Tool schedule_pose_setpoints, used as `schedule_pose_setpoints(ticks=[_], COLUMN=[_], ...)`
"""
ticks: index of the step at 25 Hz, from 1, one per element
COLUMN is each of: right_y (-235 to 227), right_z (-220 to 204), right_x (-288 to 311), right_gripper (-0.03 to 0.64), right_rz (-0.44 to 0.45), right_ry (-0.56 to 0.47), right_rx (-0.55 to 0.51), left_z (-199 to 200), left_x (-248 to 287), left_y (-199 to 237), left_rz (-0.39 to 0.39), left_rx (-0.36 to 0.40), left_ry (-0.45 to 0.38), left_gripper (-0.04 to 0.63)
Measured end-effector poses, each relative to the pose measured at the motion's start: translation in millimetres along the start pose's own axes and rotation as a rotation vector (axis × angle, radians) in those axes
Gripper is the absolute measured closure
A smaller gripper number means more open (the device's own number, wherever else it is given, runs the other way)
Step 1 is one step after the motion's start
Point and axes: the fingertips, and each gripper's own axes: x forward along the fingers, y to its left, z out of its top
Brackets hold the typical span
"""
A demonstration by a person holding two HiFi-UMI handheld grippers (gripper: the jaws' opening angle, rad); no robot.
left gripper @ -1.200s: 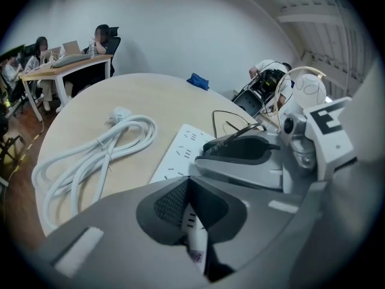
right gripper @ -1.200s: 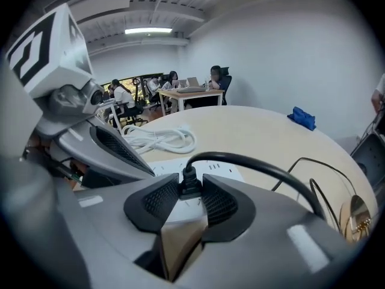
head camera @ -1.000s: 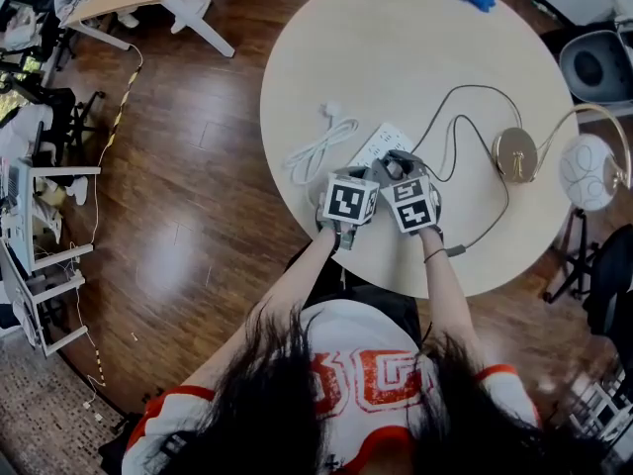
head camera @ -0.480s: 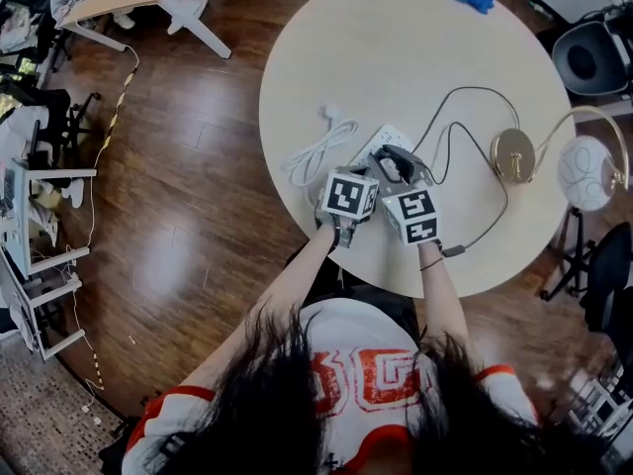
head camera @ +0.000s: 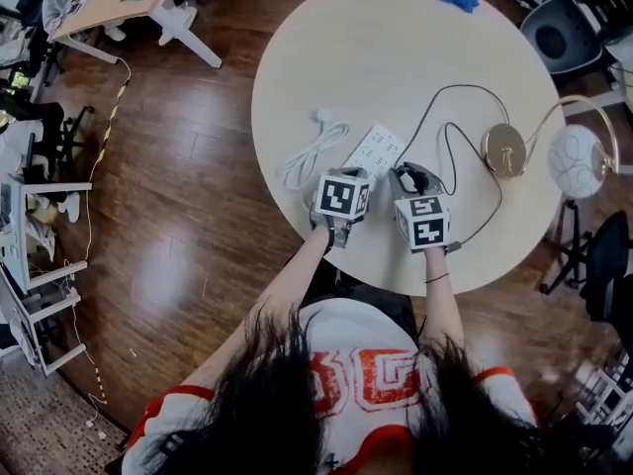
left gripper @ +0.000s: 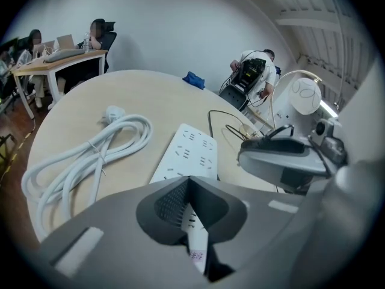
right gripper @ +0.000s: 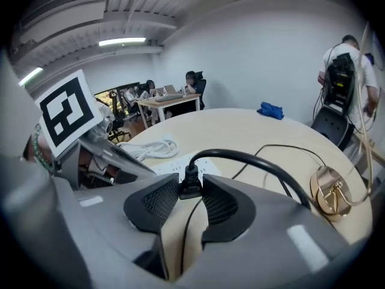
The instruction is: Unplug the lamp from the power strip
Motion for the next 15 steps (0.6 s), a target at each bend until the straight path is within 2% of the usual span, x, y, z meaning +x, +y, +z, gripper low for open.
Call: schedule_pose_setpoints(ticks=[3, 6, 8, 12, 15], right_y=[2, 7, 11, 12, 9], right_z=[-21, -41, -48, -53, -57], right_x=[3, 8, 8, -2, -13], right_gripper=[0.488, 0.433, 0.423, 0.42, 0.422], right_rz=[-0.018, -0.008, 0.007, -0.012, -0.033], right_ry=[0.052, 0.122, 0.149, 0.166, 0.147], right_rx=[0.021, 0.042, 0.064, 0.07, 0.091], left_z=[0, 1, 0, 1, -2], left_x=[0, 1, 2, 3, 1], left_y=[1, 0, 0, 1, -1], left_rz=[0.01, 0.016, 0.008, -0.018, -0.034], left_rx=[0.029, 0.069, 0.074, 0.064, 0.1], left_ry=[-0.005, -0.004, -0.001, -0.003, 0.005], left_gripper=[0.595, 0.595, 0.595, 0.595, 0.595])
